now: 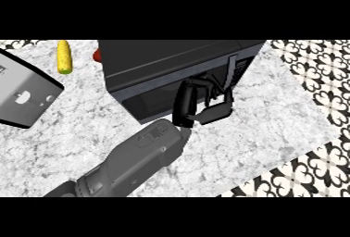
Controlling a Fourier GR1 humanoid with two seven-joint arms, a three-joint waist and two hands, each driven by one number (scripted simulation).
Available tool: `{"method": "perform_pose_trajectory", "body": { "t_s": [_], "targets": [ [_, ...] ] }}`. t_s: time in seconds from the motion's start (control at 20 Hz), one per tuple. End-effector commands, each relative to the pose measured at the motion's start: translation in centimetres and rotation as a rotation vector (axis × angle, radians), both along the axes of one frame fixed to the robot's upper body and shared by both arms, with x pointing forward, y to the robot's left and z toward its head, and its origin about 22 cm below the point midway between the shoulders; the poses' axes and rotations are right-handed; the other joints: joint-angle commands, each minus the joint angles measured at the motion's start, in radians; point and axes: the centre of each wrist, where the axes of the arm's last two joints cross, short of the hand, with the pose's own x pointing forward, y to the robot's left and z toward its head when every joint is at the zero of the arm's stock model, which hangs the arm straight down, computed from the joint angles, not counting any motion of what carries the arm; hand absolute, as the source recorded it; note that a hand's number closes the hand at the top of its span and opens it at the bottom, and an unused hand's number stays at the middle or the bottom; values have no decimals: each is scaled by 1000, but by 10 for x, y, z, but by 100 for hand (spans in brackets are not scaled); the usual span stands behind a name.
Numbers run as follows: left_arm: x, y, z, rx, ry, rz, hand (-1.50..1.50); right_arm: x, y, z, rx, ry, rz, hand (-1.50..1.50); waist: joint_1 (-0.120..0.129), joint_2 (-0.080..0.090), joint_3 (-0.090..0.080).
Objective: Pick up the milk, place it into the microwave and close the microwave
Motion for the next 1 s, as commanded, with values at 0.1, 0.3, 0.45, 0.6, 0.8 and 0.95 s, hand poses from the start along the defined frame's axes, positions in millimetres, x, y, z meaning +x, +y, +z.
{"method": "perform_pose_trajectory", "body": {
  "t_s": [0.1,0.3,0.45,0.6,0.8,0.95],
  "targets": [
    [18,3,7,12,15,22,150,0,-3,5,-10,15,35,-150,-17,15,-1],
    [20,6,5,6,27,49,150,1,-6,8,-1,13,31,-150,-13,15,-1],
    [19,3,6,2,18,31,150,2,-8,16,-17,-10,30,-150,-20,11,-1],
    [17,7,-2,7,25,37,150,3,-5,15,-17,4,53,-150,-9,16,-2],
    [16,2,-3,79,-14,-2,150,5,-4,20,-15,-12,94,-150,-20,18,3],
    [18,8,-13,129,20,41,150,5,-3,20,7,-17,129,-150,-12,11,5]
  ]
}}
